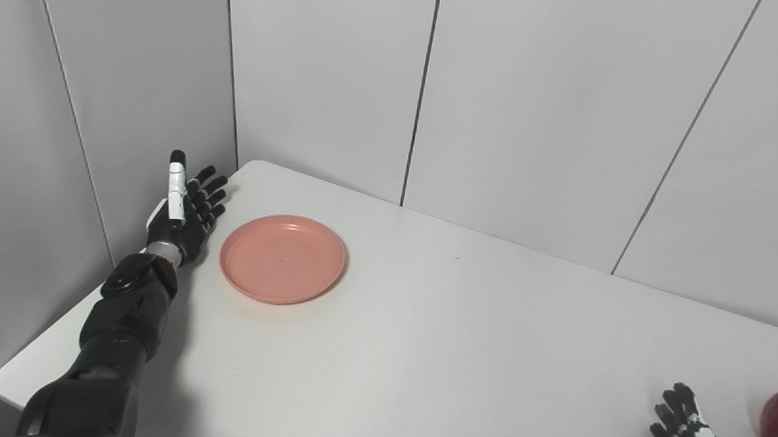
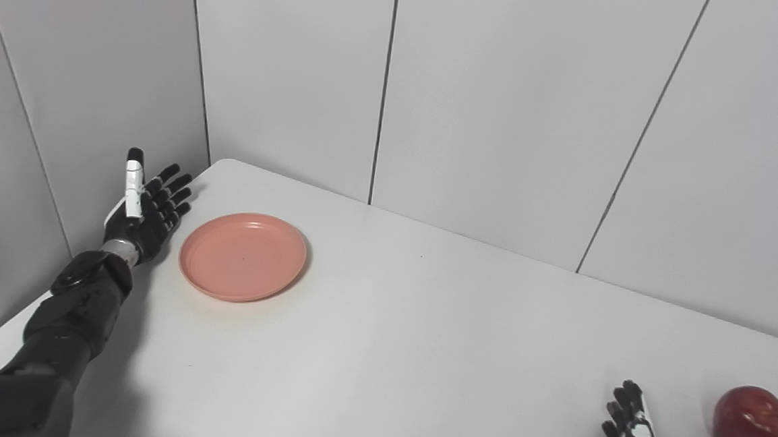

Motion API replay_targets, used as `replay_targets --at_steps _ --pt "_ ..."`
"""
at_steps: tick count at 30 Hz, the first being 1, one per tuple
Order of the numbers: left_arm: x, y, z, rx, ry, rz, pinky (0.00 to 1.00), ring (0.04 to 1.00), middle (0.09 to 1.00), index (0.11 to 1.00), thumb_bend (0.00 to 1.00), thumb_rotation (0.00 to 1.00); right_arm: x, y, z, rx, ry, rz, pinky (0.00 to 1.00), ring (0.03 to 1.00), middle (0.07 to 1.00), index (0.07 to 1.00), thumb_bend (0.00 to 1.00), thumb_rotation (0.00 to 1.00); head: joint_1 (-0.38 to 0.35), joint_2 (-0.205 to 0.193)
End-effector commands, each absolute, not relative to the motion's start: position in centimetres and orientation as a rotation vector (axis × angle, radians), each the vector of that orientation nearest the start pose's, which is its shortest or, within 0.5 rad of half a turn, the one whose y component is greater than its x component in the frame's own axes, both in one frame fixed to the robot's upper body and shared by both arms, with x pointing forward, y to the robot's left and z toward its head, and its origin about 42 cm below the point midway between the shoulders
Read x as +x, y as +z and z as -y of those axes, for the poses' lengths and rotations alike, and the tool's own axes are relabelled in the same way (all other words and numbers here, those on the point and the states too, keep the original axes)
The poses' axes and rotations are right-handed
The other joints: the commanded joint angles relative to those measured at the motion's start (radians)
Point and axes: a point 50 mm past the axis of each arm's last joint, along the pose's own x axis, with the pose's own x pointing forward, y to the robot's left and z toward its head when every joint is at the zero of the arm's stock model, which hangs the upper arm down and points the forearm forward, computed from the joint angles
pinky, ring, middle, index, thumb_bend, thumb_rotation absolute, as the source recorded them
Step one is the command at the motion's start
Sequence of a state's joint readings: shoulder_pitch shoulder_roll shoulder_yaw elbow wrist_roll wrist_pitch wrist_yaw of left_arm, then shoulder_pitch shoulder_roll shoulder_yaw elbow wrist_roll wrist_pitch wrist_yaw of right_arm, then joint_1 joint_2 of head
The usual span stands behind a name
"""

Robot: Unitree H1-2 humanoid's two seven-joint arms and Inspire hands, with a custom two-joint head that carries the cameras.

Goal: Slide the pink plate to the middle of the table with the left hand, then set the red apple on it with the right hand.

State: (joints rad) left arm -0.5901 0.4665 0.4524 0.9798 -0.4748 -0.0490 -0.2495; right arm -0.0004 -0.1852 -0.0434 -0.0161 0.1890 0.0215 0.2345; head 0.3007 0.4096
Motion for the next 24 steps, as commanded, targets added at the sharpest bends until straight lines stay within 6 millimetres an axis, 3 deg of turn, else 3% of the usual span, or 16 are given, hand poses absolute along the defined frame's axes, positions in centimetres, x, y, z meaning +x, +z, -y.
replay_targets --at_steps 1,9,24 --pt "43.9 15.2 -46.9 -0.4 0.286 -0.011 1.0 0.949 0.897 0.904 0.9 1.0 27.0 9.0 26.6 0.029 0.197 -0.049 1.0 0.999 0.993 0.998 0.85 1.0 0.0 0.0" --pt "43.6 14.7 -45.9 -0.372 0.235 -0.026 0.99 0.932 0.904 0.925 0.93 1.0 27.0 9.1 26.5 0.032 0.197 -0.053 1.0 1.0 0.991 0.998 0.85 1.0 0.0 0.0" --pt "43.1 14.4 -45.2 -0.387 0.184 -0.043 1.0 0.929 0.889 0.924 0.88 1.0 27.0 9.3 26.1 0.031 0.199 -0.049 1.0 1.0 0.996 1.0 0.83 1.0 -0.008 0.007"
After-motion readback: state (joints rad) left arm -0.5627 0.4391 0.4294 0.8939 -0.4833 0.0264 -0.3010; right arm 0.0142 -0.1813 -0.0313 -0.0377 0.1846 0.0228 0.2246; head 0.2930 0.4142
